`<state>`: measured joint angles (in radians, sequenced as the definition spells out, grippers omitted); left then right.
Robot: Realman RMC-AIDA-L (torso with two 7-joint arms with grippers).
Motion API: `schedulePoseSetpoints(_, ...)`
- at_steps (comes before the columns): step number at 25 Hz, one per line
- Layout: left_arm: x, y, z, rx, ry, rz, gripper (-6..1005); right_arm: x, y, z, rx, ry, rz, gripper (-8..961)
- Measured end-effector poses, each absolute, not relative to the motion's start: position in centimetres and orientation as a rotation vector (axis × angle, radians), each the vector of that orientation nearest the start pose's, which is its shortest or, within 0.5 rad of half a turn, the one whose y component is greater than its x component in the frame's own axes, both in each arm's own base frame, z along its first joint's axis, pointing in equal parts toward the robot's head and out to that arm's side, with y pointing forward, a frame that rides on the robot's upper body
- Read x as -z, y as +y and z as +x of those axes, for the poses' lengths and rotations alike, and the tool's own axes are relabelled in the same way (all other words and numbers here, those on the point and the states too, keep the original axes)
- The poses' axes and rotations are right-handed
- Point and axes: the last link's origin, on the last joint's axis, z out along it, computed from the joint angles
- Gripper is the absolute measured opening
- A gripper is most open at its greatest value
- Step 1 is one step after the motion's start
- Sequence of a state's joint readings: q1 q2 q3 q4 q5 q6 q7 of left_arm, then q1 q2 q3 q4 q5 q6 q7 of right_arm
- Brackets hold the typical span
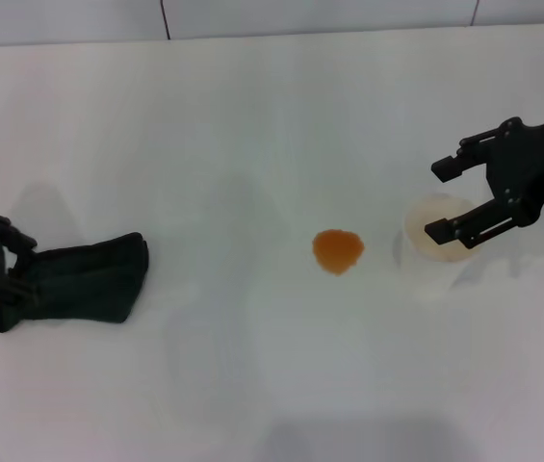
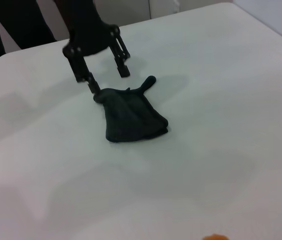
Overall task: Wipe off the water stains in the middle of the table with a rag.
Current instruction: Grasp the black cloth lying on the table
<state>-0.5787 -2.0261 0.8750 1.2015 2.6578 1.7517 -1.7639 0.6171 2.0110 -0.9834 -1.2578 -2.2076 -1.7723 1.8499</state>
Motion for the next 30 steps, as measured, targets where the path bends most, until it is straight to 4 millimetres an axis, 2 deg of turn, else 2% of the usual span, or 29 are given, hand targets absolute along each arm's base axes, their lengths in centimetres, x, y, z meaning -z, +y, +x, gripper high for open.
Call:
schedulePoseSetpoints(9, -5.0, 34.8, -27.0, -0.581, -0.538, -2.826, 706, -6.2, 35.3, 17.7, -0.043, 0.349, -2.969, 842)
schedulePoseSetpoints(15, -3.4, 35.0, -26.6, -0.647, -0.502, -2.822, 687, -6.2, 35.3, 17.8, -0.044, 0.351, -2.964, 841)
schedulePoseSetpoints(26, -2.4, 35.1, -26.1, -0.707, -0.459, -2.834, 654, -6.3, 35.5, 17.9, -0.032, 0.353, -2.952, 841)
schedulePoseSetpoints(30, -2.2, 35.1, -26.0, -0.713, -0.464, -2.834, 412, -6.3, 35.5, 17.9, -0.031, 0.349, -2.951, 841)
